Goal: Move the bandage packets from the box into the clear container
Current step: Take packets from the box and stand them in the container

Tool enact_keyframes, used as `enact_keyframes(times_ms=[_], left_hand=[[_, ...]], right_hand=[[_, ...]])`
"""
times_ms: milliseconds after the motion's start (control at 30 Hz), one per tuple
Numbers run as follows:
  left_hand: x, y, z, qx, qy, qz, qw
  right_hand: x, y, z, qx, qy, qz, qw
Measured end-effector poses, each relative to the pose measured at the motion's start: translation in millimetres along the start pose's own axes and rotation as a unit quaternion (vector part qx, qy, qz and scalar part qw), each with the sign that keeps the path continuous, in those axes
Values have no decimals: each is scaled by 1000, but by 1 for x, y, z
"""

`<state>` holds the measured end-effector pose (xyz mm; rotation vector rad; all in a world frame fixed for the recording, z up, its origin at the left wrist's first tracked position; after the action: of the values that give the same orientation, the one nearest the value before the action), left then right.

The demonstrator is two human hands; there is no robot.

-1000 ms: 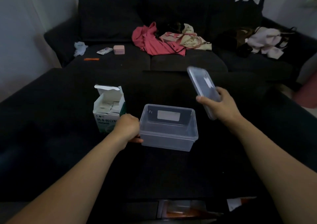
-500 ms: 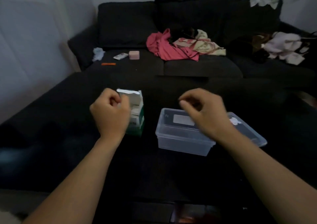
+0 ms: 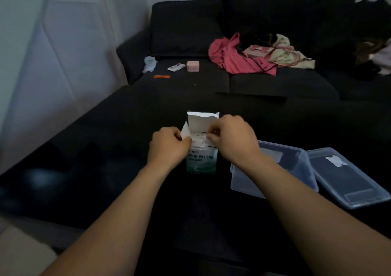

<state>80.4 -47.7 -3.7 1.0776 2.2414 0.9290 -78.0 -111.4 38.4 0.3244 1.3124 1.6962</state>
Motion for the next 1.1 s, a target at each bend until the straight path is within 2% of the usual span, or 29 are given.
enact_keyframes(times_ms=[67, 233, 300, 500, 633, 833, 1100], left_hand=[[0, -5, -1, 6, 2, 30, 1000], [-1, -17, 2, 62, 20, 84, 994], [-2, -19, 2, 73, 24, 95, 993], [-2, -23, 2, 80, 36, 139, 986], [0, -23, 1, 86, 30, 118, 989], [1, -24, 3, 92, 27, 108, 989], [4, -18, 2, 85, -4, 78, 993]], right_hand=[[-4, 2, -1, -3, 3, 15, 1000], [-16, -9, 4, -10, 20, 138, 990], [-22, -12, 7, -7, 35, 157, 987], [-22, -18, 8, 2, 59, 165, 984], [-18, -17, 4, -2, 63, 171, 983], [-16, -16, -1, -33, 71, 116, 990], [-12, -10, -1, -35, 77, 93, 992]])
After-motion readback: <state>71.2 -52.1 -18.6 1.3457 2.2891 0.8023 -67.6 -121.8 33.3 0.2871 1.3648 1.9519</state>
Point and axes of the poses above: each hand's wrist, its own x-axis away from the middle knuckle, its own y-axis out of the back of the hand, z = x × y, the point moved 7 cm from there along -x, towards the middle knuckle, and after that the axes turned 6 degrees about -x, right-handed, at the moved point
